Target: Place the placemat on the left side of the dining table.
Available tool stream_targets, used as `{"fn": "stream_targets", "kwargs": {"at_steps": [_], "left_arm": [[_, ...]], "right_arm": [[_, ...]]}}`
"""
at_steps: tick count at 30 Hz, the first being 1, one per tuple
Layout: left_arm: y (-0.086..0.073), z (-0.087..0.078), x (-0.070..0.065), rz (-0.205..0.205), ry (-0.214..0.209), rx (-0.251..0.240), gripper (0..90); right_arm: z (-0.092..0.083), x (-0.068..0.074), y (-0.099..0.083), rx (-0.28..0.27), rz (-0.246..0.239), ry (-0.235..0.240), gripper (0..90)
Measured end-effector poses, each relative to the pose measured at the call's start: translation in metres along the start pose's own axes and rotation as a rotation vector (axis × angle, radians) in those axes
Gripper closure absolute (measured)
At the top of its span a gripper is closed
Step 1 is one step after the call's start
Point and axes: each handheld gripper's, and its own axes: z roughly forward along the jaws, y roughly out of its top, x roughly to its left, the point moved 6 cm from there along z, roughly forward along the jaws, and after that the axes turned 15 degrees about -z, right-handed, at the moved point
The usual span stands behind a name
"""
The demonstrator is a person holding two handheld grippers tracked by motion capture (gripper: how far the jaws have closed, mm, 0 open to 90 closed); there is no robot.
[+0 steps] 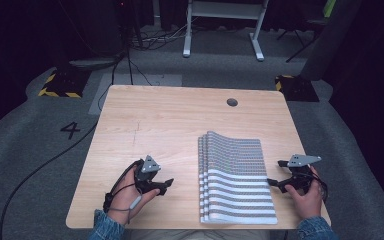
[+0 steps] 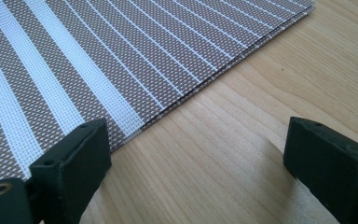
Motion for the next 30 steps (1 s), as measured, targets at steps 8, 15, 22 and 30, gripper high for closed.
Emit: {"fn": "stream_targets", "kwargs": {"at_steps": [8, 15, 22, 30], "left_arm": [[0.017, 0.0, -0.02, 0.044, -0.052, -0.013, 31.7], [0.034, 0.015, -0.042, 0.066, -0.137, 0.005, 32.5], [0.042, 0.036, -0.06, 0.066, -0.188, 0.037, 33.3], [0.043, 0.067, -0.075, 0.037, -0.206, 0.103, 33.6]], "right_arm": [[0.0, 0.0, 0.0, -0.003, 0.002, -0.002, 7.3], [0.0, 0.0, 0.0, -0.001, 0.003, -0.002, 7.4], [0.0, 0.001, 0.001, 0.003, 0.008, -0.007, 7.1], [0.001, 0.001, 0.001, 0.006, 0.017, -0.019, 6.8]]}}
